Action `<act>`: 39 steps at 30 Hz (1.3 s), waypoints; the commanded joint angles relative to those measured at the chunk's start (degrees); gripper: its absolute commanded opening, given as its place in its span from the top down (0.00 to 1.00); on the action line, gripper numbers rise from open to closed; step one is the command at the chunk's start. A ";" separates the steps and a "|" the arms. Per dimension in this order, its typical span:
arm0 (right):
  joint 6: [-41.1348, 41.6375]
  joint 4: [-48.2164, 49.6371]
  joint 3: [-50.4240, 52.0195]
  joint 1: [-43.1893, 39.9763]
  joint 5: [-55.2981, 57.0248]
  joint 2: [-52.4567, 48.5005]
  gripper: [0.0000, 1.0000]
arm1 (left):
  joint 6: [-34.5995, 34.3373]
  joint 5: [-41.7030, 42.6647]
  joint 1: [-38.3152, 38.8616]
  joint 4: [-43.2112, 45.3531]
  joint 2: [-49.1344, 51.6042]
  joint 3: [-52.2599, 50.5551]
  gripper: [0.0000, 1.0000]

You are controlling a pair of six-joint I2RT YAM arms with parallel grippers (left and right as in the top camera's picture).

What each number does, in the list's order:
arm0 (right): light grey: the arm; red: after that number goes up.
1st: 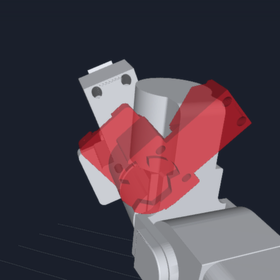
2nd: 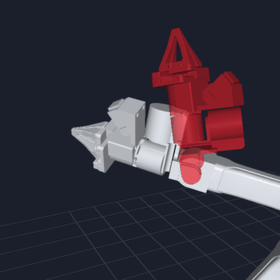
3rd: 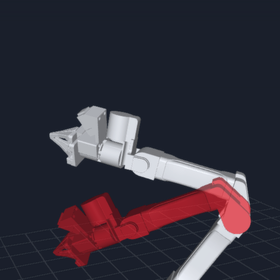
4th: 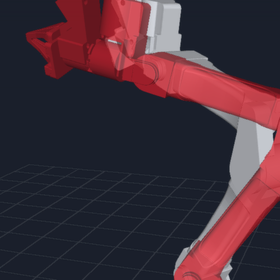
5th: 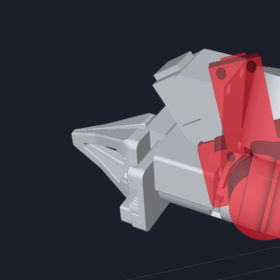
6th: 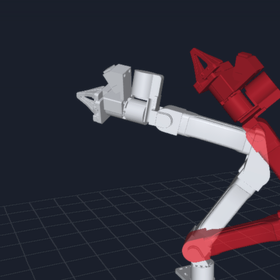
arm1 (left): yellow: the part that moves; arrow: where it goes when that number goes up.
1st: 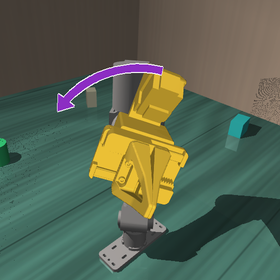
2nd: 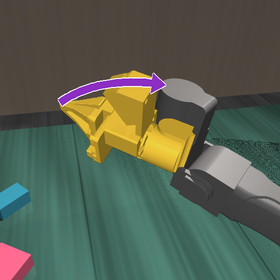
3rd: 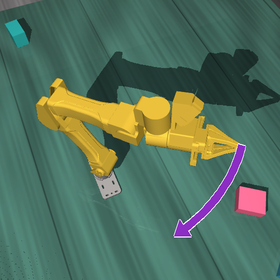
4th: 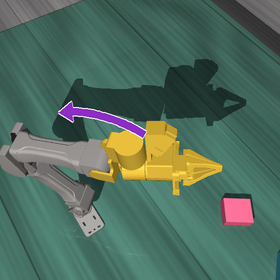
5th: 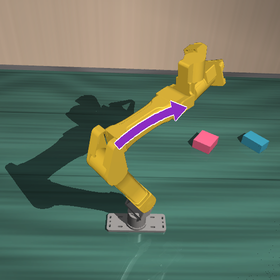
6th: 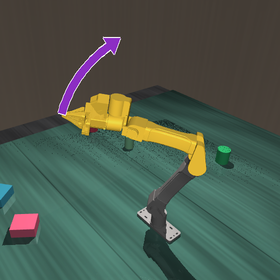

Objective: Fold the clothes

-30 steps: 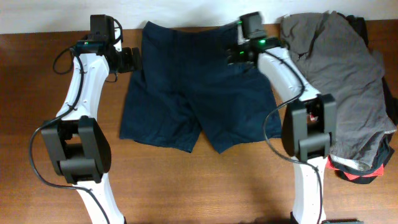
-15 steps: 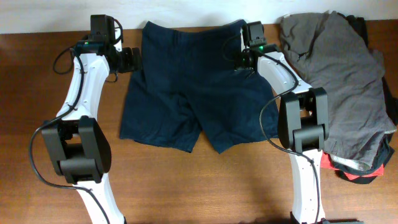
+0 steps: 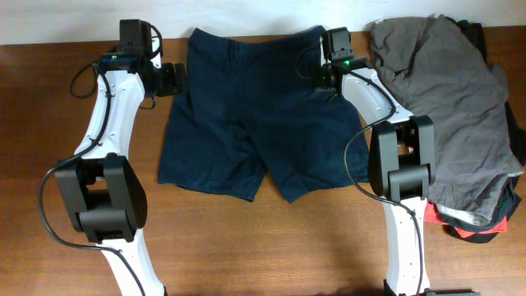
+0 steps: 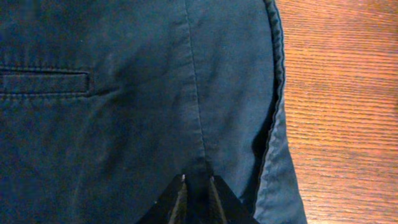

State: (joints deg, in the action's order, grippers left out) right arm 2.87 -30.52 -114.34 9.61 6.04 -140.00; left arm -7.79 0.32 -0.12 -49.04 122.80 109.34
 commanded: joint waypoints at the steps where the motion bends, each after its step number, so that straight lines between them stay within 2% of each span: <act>1: 0.31 -0.52 0.15 -0.35 0.94 -0.59 0.92 | -0.31 1.01 0.11 -0.31 -1.53 0.55 0.01; 3: 0.33 -1.01 0.15 -0.37 1.11 -1.05 0.96 | -0.31 0.98 0.11 -0.39 -1.53 0.55 0.01; 8: 0.35 -2.56 -0.72 -0.42 2.21 0.39 0.96 | -0.31 0.96 0.11 -0.52 -1.53 0.55 0.01; 15: 0.96 -11.17 -9.51 -1.95 5.22 4.13 0.96 | -0.31 0.96 0.11 -0.61 -1.53 0.55 0.01; 20: 1.95 -16.70 -14.10 -5.38 5.20 4.13 0.96 | -0.31 0.94 0.11 -0.72 -1.53 0.55 0.01; 30: 3.58 -20.55 -12.85 -14.32 0.57 1.77 0.96 | -0.31 0.81 0.11 -0.76 -1.53 0.55 0.01; 31: 3.58 -20.90 -12.83 -14.93 0.07 1.27 0.92 | -0.31 0.83 0.11 -0.76 -1.53 0.55 0.01; 32: 3.58 -21.24 -12.83 -15.39 -0.72 0.87 0.54 | -0.31 0.83 0.11 -0.76 -1.53 0.55 0.01; 33: 3.61 -21.64 -12.83 -15.69 -1.22 0.85 0.36 | -0.31 0.83 0.11 -0.74 -1.53 0.55 0.01; 34: 3.58 -21.92 -12.85 -15.74 -1.46 0.87 0.25 | -0.31 0.83 0.11 -0.72 -1.53 0.55 0.01; 39: 3.56 -25.59 -15.65 -15.30 -3.04 3.02 0.21 | -0.28 1.03 0.31 -0.26 -1.53 0.55 0.01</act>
State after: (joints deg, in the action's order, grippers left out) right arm 6.07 -54.48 -127.63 -6.66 5.43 -138.17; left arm -7.79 0.69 -0.12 -49.71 122.80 109.34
